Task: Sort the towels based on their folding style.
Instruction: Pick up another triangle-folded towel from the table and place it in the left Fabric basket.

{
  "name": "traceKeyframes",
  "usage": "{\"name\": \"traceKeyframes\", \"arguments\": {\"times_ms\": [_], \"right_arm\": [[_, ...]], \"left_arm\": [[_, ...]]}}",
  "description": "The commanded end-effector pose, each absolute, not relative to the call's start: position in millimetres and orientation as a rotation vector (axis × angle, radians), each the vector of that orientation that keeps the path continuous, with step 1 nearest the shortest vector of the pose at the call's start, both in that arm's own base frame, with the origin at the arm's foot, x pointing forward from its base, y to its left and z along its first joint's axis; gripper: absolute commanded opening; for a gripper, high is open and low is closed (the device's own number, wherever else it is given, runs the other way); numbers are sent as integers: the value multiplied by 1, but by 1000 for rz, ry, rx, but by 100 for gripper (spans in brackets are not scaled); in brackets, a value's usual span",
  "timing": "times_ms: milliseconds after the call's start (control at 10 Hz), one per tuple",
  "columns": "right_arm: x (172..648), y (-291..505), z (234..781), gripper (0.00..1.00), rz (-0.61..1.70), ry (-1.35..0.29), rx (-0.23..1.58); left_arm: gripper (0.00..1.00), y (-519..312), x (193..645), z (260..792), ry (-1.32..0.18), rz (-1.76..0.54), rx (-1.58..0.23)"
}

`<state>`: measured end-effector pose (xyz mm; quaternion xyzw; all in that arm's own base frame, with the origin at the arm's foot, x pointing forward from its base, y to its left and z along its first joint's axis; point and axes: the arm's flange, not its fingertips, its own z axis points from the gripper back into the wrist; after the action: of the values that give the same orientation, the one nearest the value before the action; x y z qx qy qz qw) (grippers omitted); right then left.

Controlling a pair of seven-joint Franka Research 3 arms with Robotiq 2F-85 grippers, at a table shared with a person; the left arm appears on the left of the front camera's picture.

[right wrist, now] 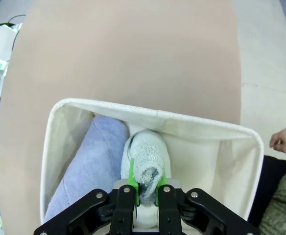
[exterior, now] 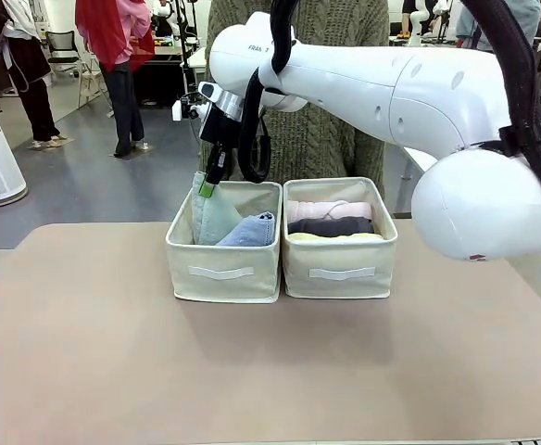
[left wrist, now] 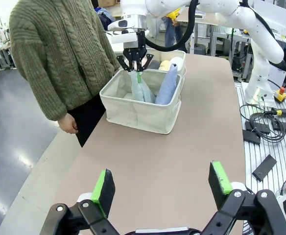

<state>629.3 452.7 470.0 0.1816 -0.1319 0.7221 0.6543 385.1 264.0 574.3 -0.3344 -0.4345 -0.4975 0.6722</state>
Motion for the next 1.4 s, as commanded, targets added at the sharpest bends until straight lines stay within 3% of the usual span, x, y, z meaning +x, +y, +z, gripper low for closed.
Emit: {"name": "traceKeyframes", "arguments": {"times_ms": [0, 100, 300, 400, 500, 600, 700, 1300], "right_arm": [[638, 465, 477, 15, 1609, -321, 439], [637, 466, 476, 15, 1612, -326, 436], [636, 468, 477, 75, 1627, -333, 441], [635, 468, 477, 75, 1629, -334, 440], [635, 467, 477, 100, 1629, -335, 438], [635, 467, 477, 87, 1629, -338, 439], [635, 467, 477, 100, 1631, -339, 438], [634, 464, 480, 100, 1636, -339, 435]], "left_arm": [[100, 265, 382, 574, -977, -1135, -751], [100, 265, 382, 574, -977, -1135, -751], [100, 265, 382, 574, -977, -1135, -751], [100, 265, 382, 574, -977, -1135, -751], [100, 265, 382, 574, -977, -1135, -751], [100, 265, 382, 574, -977, -1135, -751], [100, 265, 382, 574, -977, -1135, -751], [100, 265, 382, 574, -977, -1135, -751]]}}
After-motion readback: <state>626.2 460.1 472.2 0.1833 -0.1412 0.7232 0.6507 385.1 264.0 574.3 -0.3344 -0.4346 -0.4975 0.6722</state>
